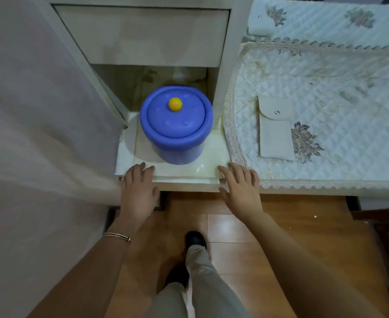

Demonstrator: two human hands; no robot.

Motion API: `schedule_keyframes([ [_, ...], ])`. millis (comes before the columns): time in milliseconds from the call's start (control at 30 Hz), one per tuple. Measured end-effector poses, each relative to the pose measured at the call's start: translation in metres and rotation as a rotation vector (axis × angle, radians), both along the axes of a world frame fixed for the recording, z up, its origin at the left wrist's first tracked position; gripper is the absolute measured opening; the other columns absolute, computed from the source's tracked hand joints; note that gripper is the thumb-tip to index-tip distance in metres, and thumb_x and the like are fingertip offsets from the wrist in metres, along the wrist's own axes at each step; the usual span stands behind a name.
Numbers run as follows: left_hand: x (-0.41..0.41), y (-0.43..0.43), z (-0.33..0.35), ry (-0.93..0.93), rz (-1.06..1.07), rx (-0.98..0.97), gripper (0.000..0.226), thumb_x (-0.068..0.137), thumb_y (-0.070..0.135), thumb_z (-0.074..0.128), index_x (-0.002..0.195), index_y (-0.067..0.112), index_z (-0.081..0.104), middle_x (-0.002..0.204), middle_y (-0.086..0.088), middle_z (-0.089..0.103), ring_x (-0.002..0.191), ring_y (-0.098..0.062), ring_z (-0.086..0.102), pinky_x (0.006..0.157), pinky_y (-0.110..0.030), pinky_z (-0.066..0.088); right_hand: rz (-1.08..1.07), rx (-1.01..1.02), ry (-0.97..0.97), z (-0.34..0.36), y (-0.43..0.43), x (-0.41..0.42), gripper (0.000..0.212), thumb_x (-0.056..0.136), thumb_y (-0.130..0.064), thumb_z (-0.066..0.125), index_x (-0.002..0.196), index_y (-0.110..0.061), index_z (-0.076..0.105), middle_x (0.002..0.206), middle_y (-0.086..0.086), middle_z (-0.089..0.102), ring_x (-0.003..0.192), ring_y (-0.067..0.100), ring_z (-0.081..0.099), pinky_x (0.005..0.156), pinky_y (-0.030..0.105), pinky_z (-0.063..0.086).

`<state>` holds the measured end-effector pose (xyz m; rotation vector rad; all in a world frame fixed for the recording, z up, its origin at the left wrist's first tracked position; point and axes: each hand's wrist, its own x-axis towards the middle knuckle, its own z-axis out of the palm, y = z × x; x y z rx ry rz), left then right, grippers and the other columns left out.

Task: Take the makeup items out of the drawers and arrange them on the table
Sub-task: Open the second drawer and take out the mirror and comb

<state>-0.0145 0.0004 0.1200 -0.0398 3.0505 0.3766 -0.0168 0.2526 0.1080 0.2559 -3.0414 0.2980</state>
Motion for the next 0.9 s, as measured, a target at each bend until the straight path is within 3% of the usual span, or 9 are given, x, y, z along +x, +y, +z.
schedule_keyframes([
  [67, 0.016, -0.004, 0.003, -0.032, -0.028, 0.107, 0.041, 0.082, 0.016, 0.056, 0.121, 0.005, 0.055, 0.136, -0.019, 0.049, 0.129, -0.038, 0.040, 0.106, -0.052, 0.035, 0.006, -0.090, -0.060, 0.011, 0.005, 0.019, 0.051, 0.074, -0.013, 0.068, 0.122, -0.015, 0.051, 0.126, 0.012, 0.057, 0.116, 0.031, 0.052, 0.098, 0.047, 0.040],
  [167, 0.052, -0.009, 0.007, -0.136, -0.106, 0.219, 0.035, 0.085, 0.021, 0.044, 0.114, 0.008, 0.059, 0.124, -0.014, 0.059, 0.114, -0.033, 0.053, 0.097, -0.043, 0.045, -0.133, -0.227, -0.168, 0.022, 0.011, 0.074, 0.045, 0.081, -0.009, 0.060, 0.125, -0.011, 0.051, 0.127, 0.013, 0.055, 0.113, 0.032, 0.053, 0.094, 0.044, 0.043],
  [333, 0.139, -0.016, -0.017, -0.568, -0.184, 0.311, 0.022, 0.089, 0.018, 0.053, 0.109, 0.016, 0.061, 0.115, -0.007, 0.066, 0.104, -0.021, 0.061, 0.088, -0.029, 0.047, -0.529, -0.525, -0.495, 0.010, 0.009, 0.218, 0.041, 0.090, -0.013, 0.052, 0.130, -0.011, 0.046, 0.133, 0.007, 0.051, 0.122, 0.021, 0.046, 0.100, 0.026, 0.034],
  [433, 0.181, -0.014, -0.034, -0.826, -0.232, 0.342, 0.012, 0.089, 0.017, 0.056, 0.099, 0.022, 0.058, 0.112, -0.004, 0.065, 0.105, -0.016, 0.058, 0.087, -0.021, 0.041, -0.817, -0.670, -0.672, 0.002, 0.008, 0.304, 0.040, 0.089, -0.015, 0.055, 0.128, -0.008, 0.048, 0.131, 0.010, 0.053, 0.118, 0.022, 0.051, 0.093, 0.025, 0.038],
  [500, 0.202, -0.008, -0.041, -0.923, -0.174, 0.389, 0.015, 0.088, 0.016, 0.058, 0.103, 0.014, 0.062, 0.110, -0.005, 0.062, 0.106, -0.016, 0.056, 0.086, -0.019, 0.037, -0.993, -0.742, -0.738, -0.006, 0.012, 0.354, 0.039, 0.088, -0.015, 0.057, 0.125, -0.006, 0.049, 0.127, 0.013, 0.056, 0.113, 0.024, 0.054, 0.089, 0.026, 0.040],
  [567, 0.213, 0.002, -0.044, -0.957, -0.065, 0.468, 0.015, 0.087, 0.014, 0.059, 0.101, 0.010, 0.063, 0.108, -0.007, 0.061, 0.105, -0.020, 0.057, 0.087, -0.022, 0.040, -1.145, -0.795, -0.770, -0.012, 0.017, 0.394, 0.039, 0.086, -0.017, 0.059, 0.123, -0.007, 0.051, 0.121, 0.014, 0.059, 0.108, 0.026, 0.056, 0.091, 0.030, 0.042],
  [700, 0.225, 0.037, -0.041, -0.952, 0.022, 0.490, 0.014, 0.089, 0.009, 0.054, 0.100, 0.006, 0.063, 0.094, -0.009, 0.061, 0.073, -0.012, 0.052, 0.059, -0.017, 0.039, -1.368, -0.930, -0.758, -0.015, 0.036, 0.443, 0.035, 0.086, -0.016, 0.059, 0.119, -0.006, 0.052, 0.100, 0.009, 0.059, 0.099, 0.026, 0.054, 0.091, 0.034, 0.041],
  [800, 0.232, 0.069, -0.042, -0.979, 0.062, 0.454, 0.019, 0.091, 0.014, 0.052, 0.105, 0.004, 0.061, 0.088, -0.007, 0.058, 0.072, -0.014, 0.051, 0.057, -0.020, 0.037, -1.478, -1.034, -0.752, -0.017, 0.065, 0.462, 0.034, 0.086, -0.013, 0.058, 0.118, -0.005, 0.053, 0.091, 0.006, 0.058, 0.102, 0.029, 0.054, 0.094, 0.037, 0.041],
  [900, 0.240, 0.110, -0.045, -0.974, 0.167, 0.462, 0.022, 0.093, 0.018, 0.049, 0.108, 0.005, 0.058, 0.097, -0.010, 0.059, 0.081, -0.018, 0.053, 0.059, -0.022, 0.037, -1.495, -1.081, -0.791, -0.024, 0.109, 0.473, 0.033, 0.086, -0.015, 0.058, 0.117, -0.006, 0.053, 0.096, 0.009, 0.059, 0.100, 0.029, 0.056, 0.085, 0.034, 0.042],
])
